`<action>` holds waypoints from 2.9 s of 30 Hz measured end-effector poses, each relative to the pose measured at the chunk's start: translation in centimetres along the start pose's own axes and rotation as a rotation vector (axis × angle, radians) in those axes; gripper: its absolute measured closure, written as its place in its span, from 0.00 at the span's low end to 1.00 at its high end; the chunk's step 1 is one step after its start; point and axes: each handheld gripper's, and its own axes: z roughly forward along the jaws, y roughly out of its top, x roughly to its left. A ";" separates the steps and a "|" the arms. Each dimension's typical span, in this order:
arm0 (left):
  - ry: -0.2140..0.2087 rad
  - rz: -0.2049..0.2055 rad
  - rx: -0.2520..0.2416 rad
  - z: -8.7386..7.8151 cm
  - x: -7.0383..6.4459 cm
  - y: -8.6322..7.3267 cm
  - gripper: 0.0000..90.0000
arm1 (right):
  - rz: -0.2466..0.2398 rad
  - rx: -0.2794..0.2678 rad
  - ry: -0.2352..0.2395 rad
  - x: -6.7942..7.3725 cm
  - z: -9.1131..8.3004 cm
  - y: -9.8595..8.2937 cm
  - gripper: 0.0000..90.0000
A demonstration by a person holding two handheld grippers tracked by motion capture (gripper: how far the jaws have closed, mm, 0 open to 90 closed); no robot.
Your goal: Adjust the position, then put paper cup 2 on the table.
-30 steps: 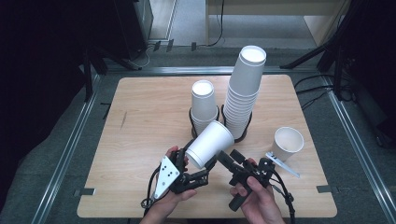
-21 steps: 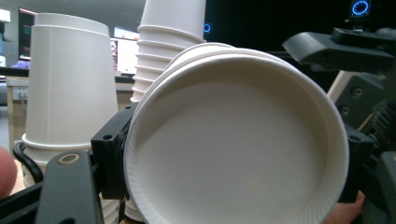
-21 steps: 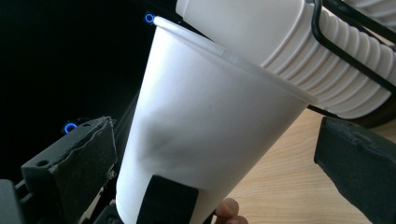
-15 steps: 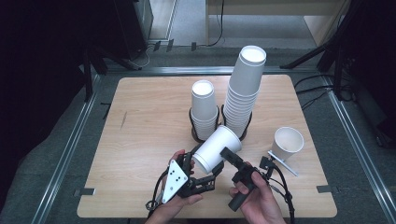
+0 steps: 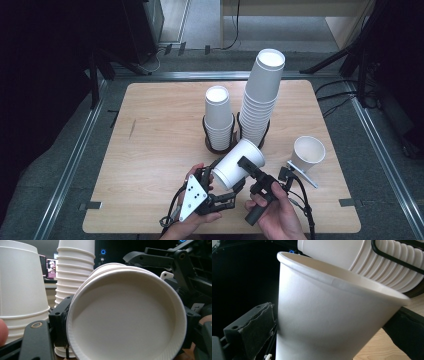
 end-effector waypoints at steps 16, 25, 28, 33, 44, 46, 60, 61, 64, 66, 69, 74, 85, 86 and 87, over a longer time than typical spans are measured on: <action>-0.042 0.016 0.016 0.0 -0.2 -0.2 0.23 | 0.033 -0.033 0.018 -0.4 -0.2 -0.1 0.11; -0.022 0.010 0.106 -0.3 -0.2 0.2 0.22 | -0.042 -0.058 0.000 -0.3 -0.1 -0.7 0.15; -0.026 -0.017 0.160 -0.4 0.1 0.7 0.19 | -0.064 -0.082 0.003 -0.1 -0.2 -0.8 0.15; -0.049 -0.059 0.286 -0.5 0.6 1.5 0.04 | -0.132 -0.132 -0.014 0.0 -0.6 -0.3 0.15; -0.060 -0.092 0.344 -0.8 2.1 1.8 0.01 | -0.501 -0.244 -0.192 -0.9 -1.0 1.0 0.15; -0.051 -0.093 0.355 -0.9 2.5 1.8 0.01 | -0.581 -0.250 -0.214 -0.8 -1.0 0.9 0.15; -0.027 -0.109 0.365 -1.6 4.2 2.2 0.01 | -1.107 -0.270 -0.384 -0.9 -0.1 -0.9 0.15; -0.024 -0.112 0.365 -1.7 4.4 2.3 0.01 | -1.124 -0.267 -0.389 -1.0 0.0 -1.1 0.15; -0.015 -0.116 0.366 -1.9 4.8 2.3 0.01 | -1.156 -0.259 -0.388 -1.3 0.1 -1.3 0.15; -0.002 -0.128 0.373 -2.1 5.3 2.2 0.01 | -1.201 -0.247 -0.391 -1.7 0.4 -1.6 0.15; 0.004 -0.132 0.381 -2.1 5.5 2.0 0.01 | -1.209 -0.237 -0.396 -2.1 0.6 -1.8 0.15; 0.019 -0.139 0.396 -2.3 5.9 1.8 0.01 | -1.242 -0.218 -0.400 -2.7 1.1 -2.3 0.15; 0.075 -0.150 0.417 -3.2 6.9 1.2 0.01 | -1.291 -0.170 -0.423 -5.2 2.2 -2.3 0.15; 0.079 -0.149 0.420 -3.3 7.0 1.1 0.01 | -1.293 -0.159 -0.421 -5.3 2.3 -2.4 0.15; 0.083 -0.152 0.420 -3.4 7.0 1.1 0.01 | -1.295 -0.148 -0.419 -5.5 2.4 -2.4 0.15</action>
